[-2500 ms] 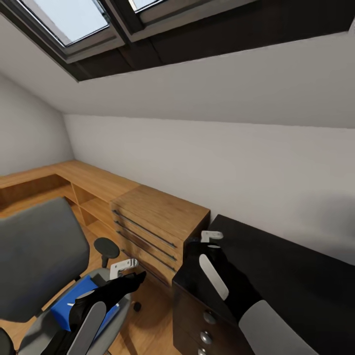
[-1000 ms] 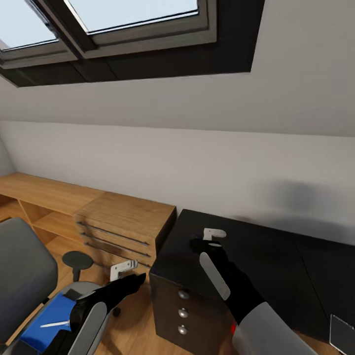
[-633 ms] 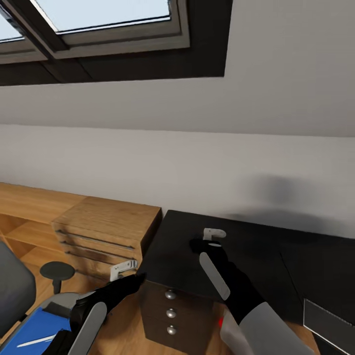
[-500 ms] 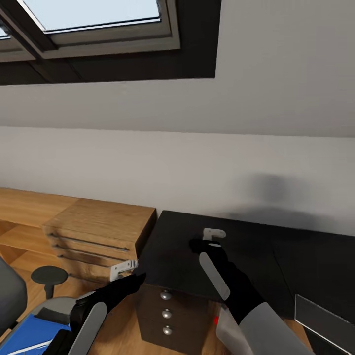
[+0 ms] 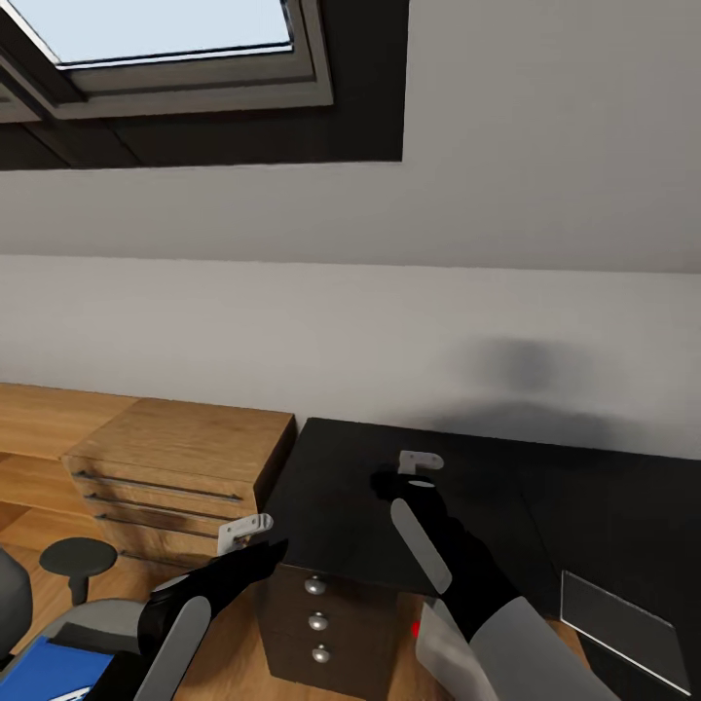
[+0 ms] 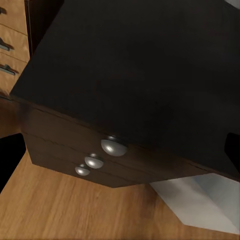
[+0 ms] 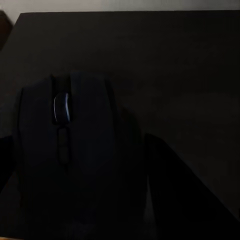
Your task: In the bedroom, organize the workspace by keeping the computer under the desk, ensuring the monitor is on the desk, placing the keyboard on the desk next to the monitor, placing the mouse on the desk next to the keyboard, moving the folder from the swivel chair onto the desk next to the mouse, stacking the notebook on top of the folder with the pen on top of the notebook, and positioning the swivel chair next to the desk.
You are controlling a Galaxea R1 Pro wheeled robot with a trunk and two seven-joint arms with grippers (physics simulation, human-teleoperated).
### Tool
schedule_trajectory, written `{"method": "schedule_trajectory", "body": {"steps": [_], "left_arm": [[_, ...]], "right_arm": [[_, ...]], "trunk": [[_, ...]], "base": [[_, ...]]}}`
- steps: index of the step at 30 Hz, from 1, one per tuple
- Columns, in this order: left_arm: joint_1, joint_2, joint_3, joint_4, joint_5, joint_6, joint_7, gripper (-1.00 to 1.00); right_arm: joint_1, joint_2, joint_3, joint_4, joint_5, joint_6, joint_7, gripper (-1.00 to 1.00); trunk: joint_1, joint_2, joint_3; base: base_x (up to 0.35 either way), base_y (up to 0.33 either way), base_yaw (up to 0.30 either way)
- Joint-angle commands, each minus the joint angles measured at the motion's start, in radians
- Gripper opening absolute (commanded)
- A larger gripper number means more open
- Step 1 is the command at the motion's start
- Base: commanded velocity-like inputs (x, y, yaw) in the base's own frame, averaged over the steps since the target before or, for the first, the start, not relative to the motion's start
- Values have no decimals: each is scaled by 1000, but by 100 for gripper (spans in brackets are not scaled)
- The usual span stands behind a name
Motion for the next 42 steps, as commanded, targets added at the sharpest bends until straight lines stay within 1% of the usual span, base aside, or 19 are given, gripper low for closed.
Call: {"method": "schedule_trajectory", "body": {"steps": [1,9,27,31,34,39,42], "left_arm": [[-1,1,-2,-1,10,1,10,100],[-1,1,-2,-1,10,1,10,100],[-1,2,-2,-1,9,0,10,100],[-1,2,-2,-1,9,0,10,100],[-1,2,-2,-1,9,0,10,100],[-1,2,-2,2,10,0,10,100],[-1,2,-2,12,9,-2,12,100]], "right_arm": [[-1,0,2,-1,-12,-1,-12,-100],[-1,0,1,-1,-12,-1,-12,-100],[-1,-2,-2,4,-12,-2,-12,-100],[-1,-1,-4,9,-13,-30,-16,-100],[-1,0,-4,10,-13,-35,-20,-100],[-1,1,-2,10,-15,-37,-24,-100],[0,0,-3,10,-15,-38,-25,-100]], "trunk": [[0,-2,-2],[0,-2,0],[0,-2,19],[0,-2,23],[0,-2,26],[0,-2,27],[0,-2,27]], "base": [[0,0,-1],[0,0,-51],[0,0,-227],[0,0,-236],[0,0,-216],[0,0,-55],[-130,235,0]]}}
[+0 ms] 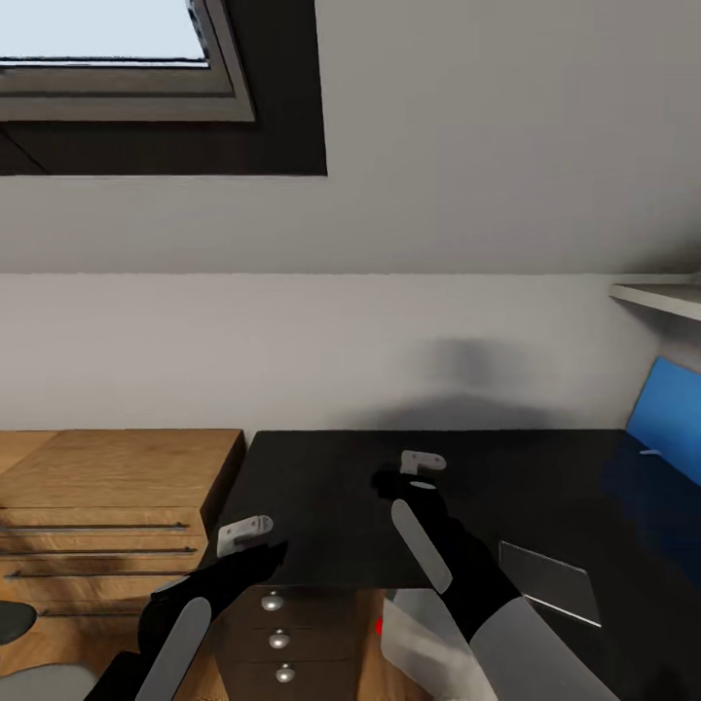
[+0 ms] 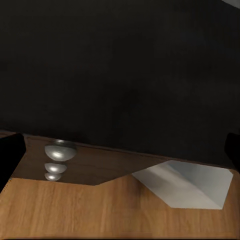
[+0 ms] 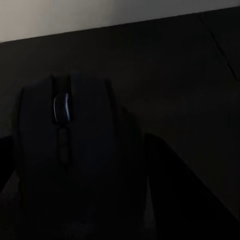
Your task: In the bedroom, organize the workspace by keeping the computer under the desk, ensuring the monitor is on the desk, placing the keyboard on the desk next to the monitor, placing the mouse on the desk next to the keyboard, moving the folder from the swivel chair onto the desk next to the mouse, stacking the notebook on top of the folder with the pen on top of the notebook, and positioning the swivel chair next to the desk.
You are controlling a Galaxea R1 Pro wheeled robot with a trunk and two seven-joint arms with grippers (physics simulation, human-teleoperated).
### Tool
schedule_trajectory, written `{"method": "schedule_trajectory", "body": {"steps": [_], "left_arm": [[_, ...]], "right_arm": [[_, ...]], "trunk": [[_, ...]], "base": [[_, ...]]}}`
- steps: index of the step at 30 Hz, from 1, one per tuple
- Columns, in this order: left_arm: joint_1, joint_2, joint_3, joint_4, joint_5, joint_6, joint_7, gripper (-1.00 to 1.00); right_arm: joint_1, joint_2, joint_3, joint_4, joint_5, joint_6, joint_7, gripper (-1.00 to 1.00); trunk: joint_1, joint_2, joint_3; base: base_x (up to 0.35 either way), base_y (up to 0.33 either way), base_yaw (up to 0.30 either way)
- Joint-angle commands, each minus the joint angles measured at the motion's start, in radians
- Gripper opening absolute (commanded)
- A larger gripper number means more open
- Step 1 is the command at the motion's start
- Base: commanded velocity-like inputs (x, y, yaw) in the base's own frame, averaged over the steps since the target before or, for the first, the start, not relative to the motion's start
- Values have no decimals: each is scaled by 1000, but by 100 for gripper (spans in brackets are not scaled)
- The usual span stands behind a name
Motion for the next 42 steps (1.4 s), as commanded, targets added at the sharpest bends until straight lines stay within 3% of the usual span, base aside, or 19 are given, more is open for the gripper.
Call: {"method": "schedule_trajectory", "body": {"steps": [1,12,42], "left_arm": [[-1,1,-2,-1,11,1,10,100],[-1,1,-3,-1,12,1,10,100],[-1,3,-1,-1,8,1,10,100]], "right_arm": [[-2,0,2,-1,-11,0,-11,-100],[-1,-1,2,-1,-11,0,-11,-100],[-1,1,4,18,-10,-1,-11,-100]], "trunk": [[0,-2,-2],[0,-2,3],[0,-2,15]], "base": [[-144,273,0],[-8,172,-242],[0,4,-258]]}}
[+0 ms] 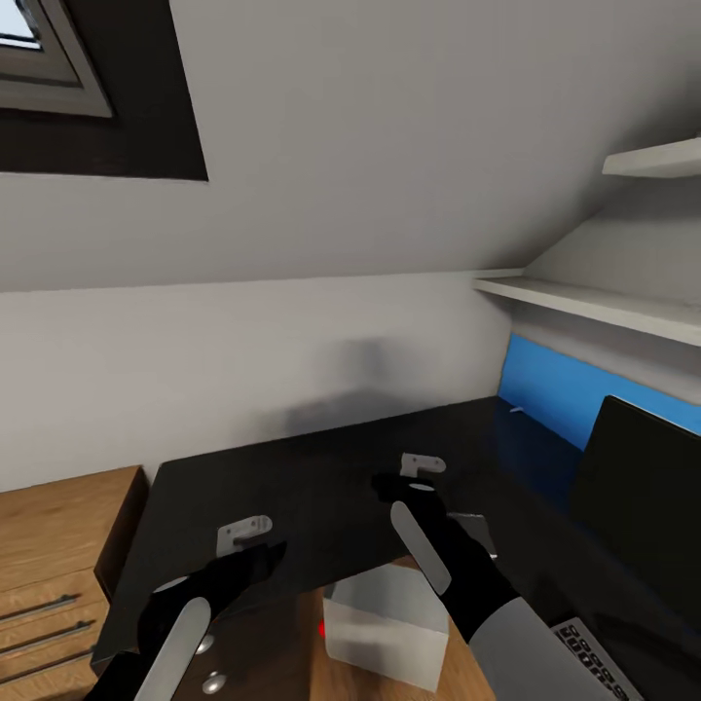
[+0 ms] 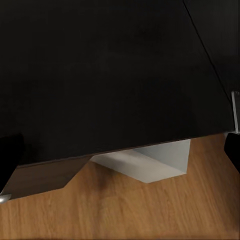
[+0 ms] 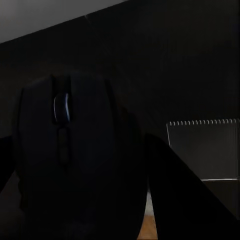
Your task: In the bedroom, organize the workspace by keeping the computer under the desk, ensuring the monitor is on the desk, placing the keyboard on the desk next to the monitor, placing the mouse on the desk next to the keyboard, moving the folder from the swivel chair onto the desk next to the mouse, stacking the notebook on top of the folder with the pen on top of the notebook, and positioning the swivel chair next to the desk.
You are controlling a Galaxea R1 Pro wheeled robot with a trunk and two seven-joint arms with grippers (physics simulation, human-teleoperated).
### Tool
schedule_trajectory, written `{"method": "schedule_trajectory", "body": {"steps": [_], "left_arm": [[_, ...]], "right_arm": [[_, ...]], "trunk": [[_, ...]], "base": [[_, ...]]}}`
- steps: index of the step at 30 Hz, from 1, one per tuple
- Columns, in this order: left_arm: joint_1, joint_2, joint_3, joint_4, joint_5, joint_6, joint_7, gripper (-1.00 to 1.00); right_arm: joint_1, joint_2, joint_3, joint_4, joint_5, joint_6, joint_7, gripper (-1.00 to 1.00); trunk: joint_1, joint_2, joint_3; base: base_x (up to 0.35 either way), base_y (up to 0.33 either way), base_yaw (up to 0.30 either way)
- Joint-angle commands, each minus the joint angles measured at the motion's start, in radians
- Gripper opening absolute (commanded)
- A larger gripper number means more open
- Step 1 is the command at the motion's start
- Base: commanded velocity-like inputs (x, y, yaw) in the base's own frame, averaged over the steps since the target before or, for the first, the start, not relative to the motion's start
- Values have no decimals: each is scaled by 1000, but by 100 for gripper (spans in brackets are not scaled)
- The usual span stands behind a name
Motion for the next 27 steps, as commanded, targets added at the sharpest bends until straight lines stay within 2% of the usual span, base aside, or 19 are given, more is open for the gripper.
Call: {"method": "schedule_trajectory", "body": {"steps": [1,12,18,20,24,27], "left_arm": [[-1,1,-2,-1,11,1,10,100],[-1,1,-2,-1,11,1,10,100],[-1,1,-2,-1,11,1,10,100],[-1,1,-2,-1,11,1,10,100],[-1,1,-2,-1,11,1,10,100],[-1,1,-2,-1,11,1,10,100]], "right_arm": [[-1,0,3,1,-11,-1,-11,-100],[-1,-1,0,8,-11,-2,-11,-100],[-1,-4,-5,12,-11,-18,-9,-100],[-1,-5,-9,32,-11,-52,-8,-100],[-2,-4,-27,140,-11,-172,-6,-100],[-2,-3,-30,162,-11,-219,-6,-100]], "trunk": [[0,-2,-2],[0,-2,-2],[0,-2,-2],[0,-2,-2],[0,-2,-2],[0,-2,-2]], "base": [[0,0,-57],[0,0,-18],[0,0,-199],[0,0,-253],[0,0,-261],[0,0,-265]]}}
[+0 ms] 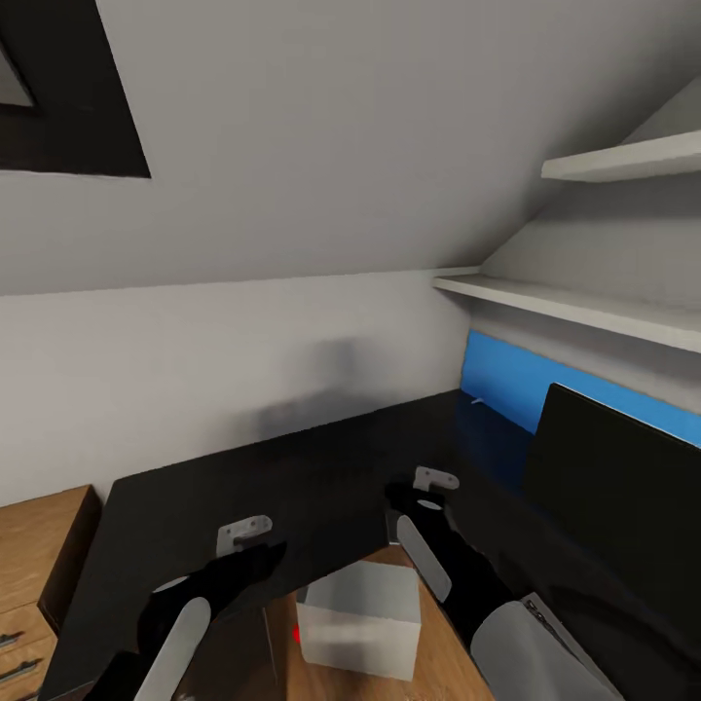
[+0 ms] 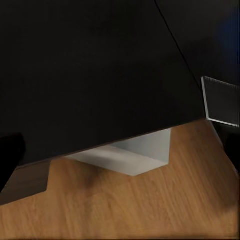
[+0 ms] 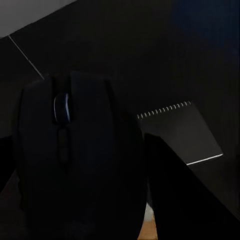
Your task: In the bedroom, organize the workspace by keeping the computer under the desk, ensuring the monitor is on the desk, placing the keyboard on the desk next to the monitor, placing the mouse on the desk next to the keyboard, moving the folder from the swivel chair onto the desk next to the mouse, stacking the notebook on top of the folder with the pen on top of the notebook, and positioning the swivel chair next to the desk.
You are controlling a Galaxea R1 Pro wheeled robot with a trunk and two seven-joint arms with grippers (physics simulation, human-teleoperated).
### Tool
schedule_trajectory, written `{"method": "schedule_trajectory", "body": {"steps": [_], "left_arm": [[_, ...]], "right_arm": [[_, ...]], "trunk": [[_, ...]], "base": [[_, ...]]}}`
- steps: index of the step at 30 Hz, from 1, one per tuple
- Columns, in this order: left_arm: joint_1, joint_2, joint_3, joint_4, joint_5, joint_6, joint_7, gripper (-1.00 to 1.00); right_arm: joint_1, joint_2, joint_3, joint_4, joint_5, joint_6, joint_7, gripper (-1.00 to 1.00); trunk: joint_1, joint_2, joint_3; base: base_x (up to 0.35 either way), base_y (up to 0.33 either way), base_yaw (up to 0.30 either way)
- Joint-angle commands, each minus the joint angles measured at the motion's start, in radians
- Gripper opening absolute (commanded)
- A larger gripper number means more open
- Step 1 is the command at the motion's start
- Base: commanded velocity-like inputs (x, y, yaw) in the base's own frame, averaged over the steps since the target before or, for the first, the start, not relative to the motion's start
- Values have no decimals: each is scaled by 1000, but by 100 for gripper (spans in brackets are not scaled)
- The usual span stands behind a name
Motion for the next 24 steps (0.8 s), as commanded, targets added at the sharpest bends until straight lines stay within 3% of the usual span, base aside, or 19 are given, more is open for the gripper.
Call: {"method": "schedule_trajectory", "body": {"steps": [1,9,18,19,24], "left_arm": [[-1,1,-2,-2,11,1,10,100],[-1,1,-2,-2,11,1,10,100],[-1,1,-2,-2,11,1,10,100],[-1,1,-2,-2,11,1,10,100],[-1,1,-2,-2,11,1,10,100]], "right_arm": [[-2,-1,1,4,-8,-15,-8,-100],[-1,-1,-9,49,-10,-128,-7,-100],[-2,-5,-15,104,-8,-125,-6,-100],[-3,-25,-52,110,-7,-122,-7,-100],[-8,-28,-103,221,-8,-125,-7,-100]], "trunk": [[0,-2,-2],[0,-2,-2],[0,-2,-2],[0,-2,-2],[0,-2,-2]], "base": [[0,0,-266],[0,0,-265],[0,0,-90],[0,0,0],[0,0,0]]}}
